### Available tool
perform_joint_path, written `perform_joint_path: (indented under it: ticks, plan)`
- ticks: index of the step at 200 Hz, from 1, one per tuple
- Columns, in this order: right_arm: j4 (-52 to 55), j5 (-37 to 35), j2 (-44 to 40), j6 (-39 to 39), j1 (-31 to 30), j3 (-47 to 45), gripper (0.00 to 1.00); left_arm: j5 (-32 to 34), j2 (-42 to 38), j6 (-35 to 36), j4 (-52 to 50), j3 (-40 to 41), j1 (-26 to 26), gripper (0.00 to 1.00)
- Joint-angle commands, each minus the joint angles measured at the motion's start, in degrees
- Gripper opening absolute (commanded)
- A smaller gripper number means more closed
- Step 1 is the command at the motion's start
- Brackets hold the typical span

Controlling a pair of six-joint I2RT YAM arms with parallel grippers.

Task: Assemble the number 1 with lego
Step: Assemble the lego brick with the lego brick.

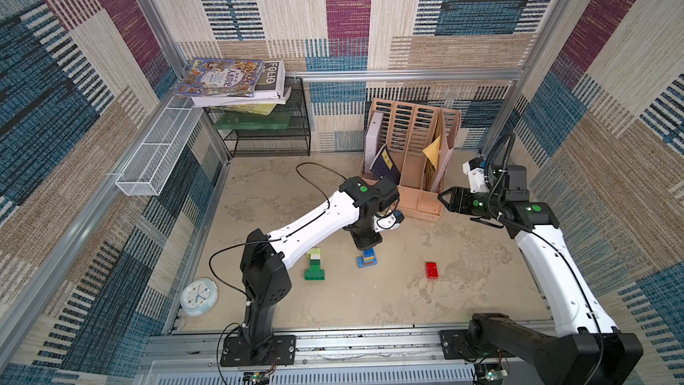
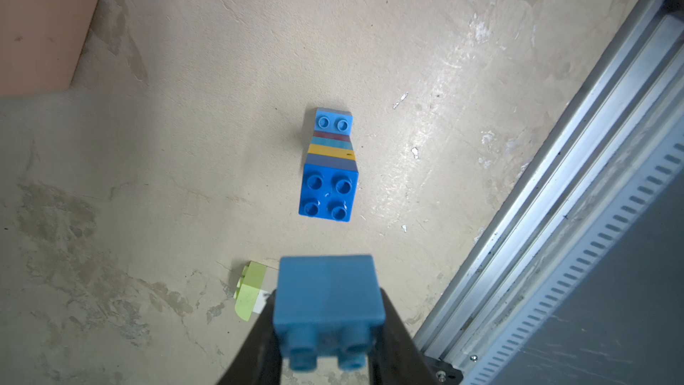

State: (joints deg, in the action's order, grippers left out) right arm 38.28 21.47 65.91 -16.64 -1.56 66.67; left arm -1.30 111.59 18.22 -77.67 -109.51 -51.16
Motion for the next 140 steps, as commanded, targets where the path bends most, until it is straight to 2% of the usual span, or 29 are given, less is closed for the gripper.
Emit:
perform_joint_path:
  ticks: [1,140]
  plan:
    - [1.0,-0.6,0.0,0.9,-0.1,0.0,0.65,2.6,1.3,1.0,-2.0,-0.3,-1.1,0.0]
    - [1.0,-0.4,-0.1,1.4,-0.7,-0.3,0.65,6.3,7.3,0.4,-2.0,-2.3,-2.4,0.0]
